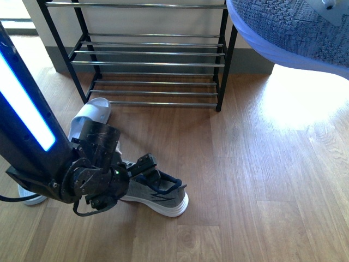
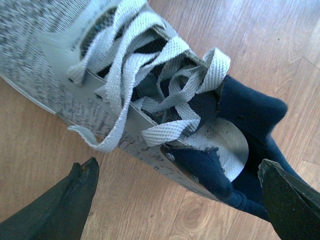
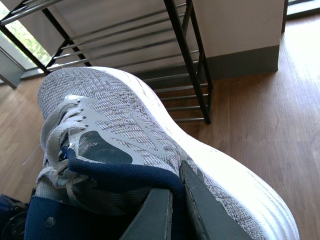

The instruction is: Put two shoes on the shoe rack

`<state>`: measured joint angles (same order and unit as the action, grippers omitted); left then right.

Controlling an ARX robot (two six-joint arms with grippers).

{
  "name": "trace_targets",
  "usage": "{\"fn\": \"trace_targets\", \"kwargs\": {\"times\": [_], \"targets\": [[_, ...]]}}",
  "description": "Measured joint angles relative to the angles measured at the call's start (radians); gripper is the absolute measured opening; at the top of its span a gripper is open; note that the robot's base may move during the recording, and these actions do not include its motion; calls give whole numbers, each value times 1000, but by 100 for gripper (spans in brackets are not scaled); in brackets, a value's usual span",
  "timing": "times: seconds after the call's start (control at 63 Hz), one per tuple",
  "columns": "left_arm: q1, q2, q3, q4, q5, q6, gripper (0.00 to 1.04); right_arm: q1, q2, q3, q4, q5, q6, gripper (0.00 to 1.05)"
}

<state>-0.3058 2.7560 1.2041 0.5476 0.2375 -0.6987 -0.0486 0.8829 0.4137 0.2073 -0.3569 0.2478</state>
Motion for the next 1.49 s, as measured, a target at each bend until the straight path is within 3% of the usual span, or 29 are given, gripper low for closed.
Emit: {"fn": "trace_targets", "kwargs": {"times": [0.349,0.714,0.921,1.064,1.302,1.381,1.492], "targets": [[-29,120,157,-92,-3,-6,95,0,0,0,0,0,0,1],[-32,146,211,-159,-59,-40,43,0,0,0,0,0,0,1],[-29,147,232,-158,-76,-18,2,0,0,0,0,0,0,1],[-21,119,182,-144,-130,33,2,0,0,0,0,0,0,1],[49,-105,-108,29,-214,138,2,0,0,0,0,-1,0,1],[71,-243,-241,124,-216,139,2,0,0,0,0,-1,0,1],[97,-599,-509,163,-315,185,2,0,0,0,0,-1,0,1]]}}
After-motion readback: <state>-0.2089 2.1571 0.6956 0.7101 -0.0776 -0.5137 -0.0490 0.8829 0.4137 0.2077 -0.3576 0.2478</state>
